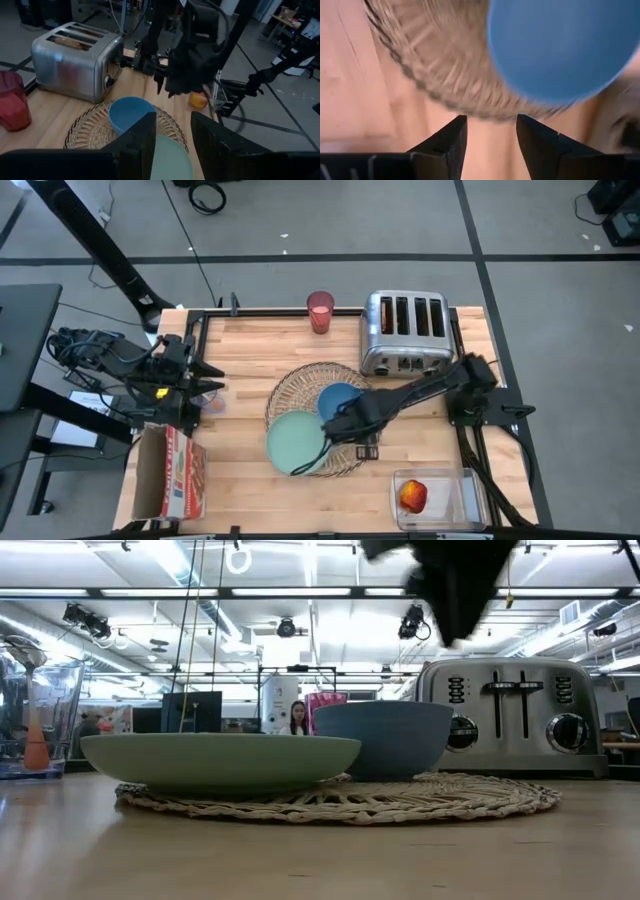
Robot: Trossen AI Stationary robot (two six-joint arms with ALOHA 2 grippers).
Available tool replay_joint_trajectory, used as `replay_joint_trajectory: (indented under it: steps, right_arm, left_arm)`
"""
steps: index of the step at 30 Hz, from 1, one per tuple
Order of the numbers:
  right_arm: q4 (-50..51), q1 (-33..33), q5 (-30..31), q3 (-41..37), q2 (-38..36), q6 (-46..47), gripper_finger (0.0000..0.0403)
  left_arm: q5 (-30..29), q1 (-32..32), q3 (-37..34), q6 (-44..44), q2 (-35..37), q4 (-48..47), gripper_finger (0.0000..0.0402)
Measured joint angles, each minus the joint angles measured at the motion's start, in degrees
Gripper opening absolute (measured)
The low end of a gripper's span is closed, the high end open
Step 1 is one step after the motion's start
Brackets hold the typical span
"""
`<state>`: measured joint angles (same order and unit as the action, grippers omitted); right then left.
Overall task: Arrange a breakfast setting
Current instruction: Adjust the blue bowl
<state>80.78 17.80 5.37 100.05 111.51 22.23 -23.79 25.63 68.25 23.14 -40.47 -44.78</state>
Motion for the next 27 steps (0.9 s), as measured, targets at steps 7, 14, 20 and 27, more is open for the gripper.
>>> replay_joint_trajectory:
  steps: [7, 14, 20, 27]
  right_arm:
    - [-16.21, -2.29, -4.42, -19.3, -6.81, 13.58, 0.0174]
    - [-26.54, -5.31, -1.55, -26.04, -7.6, 17.69, 0.0172]
    - [-27.51, -8.26, 0.53, -26.21, -7.62, 16.49, 0.0172]
    - [-17.89, -9.63, -3.52, -21.52, -8.03, 13.75, 0.0172]
  left_arm:
    - [-0.02, 0.0, 0.0, -0.22, 0.0, -0.32, 0.013]
    - [0.0, 0.0, 0.0, -0.24, 0.0, -0.32, 0.013]
    - [-0.02, 0.0, 0.0, -0.39, 0.0, -0.3, 0.013]
    - [-0.02, 0.0, 0.0, -0.2, -0.02, -0.42, 0.013]
